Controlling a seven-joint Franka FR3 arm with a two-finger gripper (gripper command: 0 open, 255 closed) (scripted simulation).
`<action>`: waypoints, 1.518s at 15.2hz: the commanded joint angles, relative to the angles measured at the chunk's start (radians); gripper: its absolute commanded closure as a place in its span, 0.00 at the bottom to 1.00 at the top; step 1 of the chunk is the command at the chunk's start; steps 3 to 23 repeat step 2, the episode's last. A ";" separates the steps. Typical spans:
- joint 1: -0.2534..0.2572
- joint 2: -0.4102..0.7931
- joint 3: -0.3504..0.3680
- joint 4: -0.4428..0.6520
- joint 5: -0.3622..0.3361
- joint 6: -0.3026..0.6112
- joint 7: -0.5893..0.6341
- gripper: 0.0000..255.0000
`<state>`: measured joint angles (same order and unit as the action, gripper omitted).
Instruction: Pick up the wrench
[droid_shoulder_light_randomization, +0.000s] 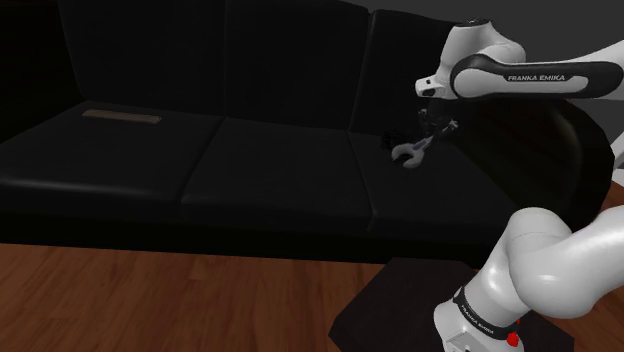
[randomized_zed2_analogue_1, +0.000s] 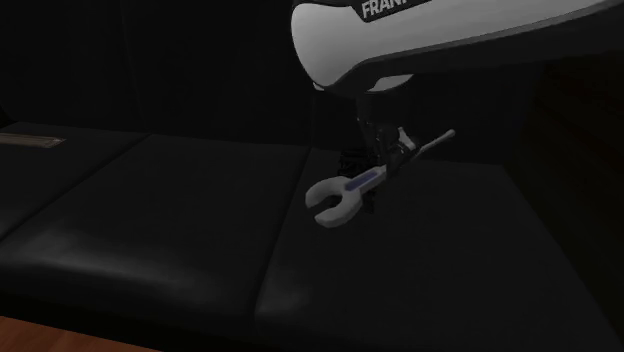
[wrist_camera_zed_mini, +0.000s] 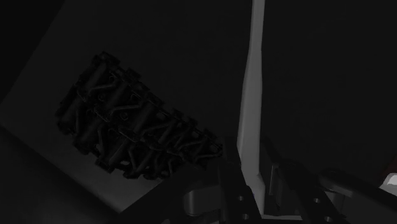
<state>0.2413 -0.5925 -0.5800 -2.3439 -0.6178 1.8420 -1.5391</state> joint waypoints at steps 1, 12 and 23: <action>0.003 0.002 0.004 0.016 0.006 -0.014 -0.004 1.00; 0.003 0.002 0.005 0.016 0.006 -0.014 -0.004 1.00; 0.003 0.002 0.005 0.016 0.006 -0.014 -0.004 1.00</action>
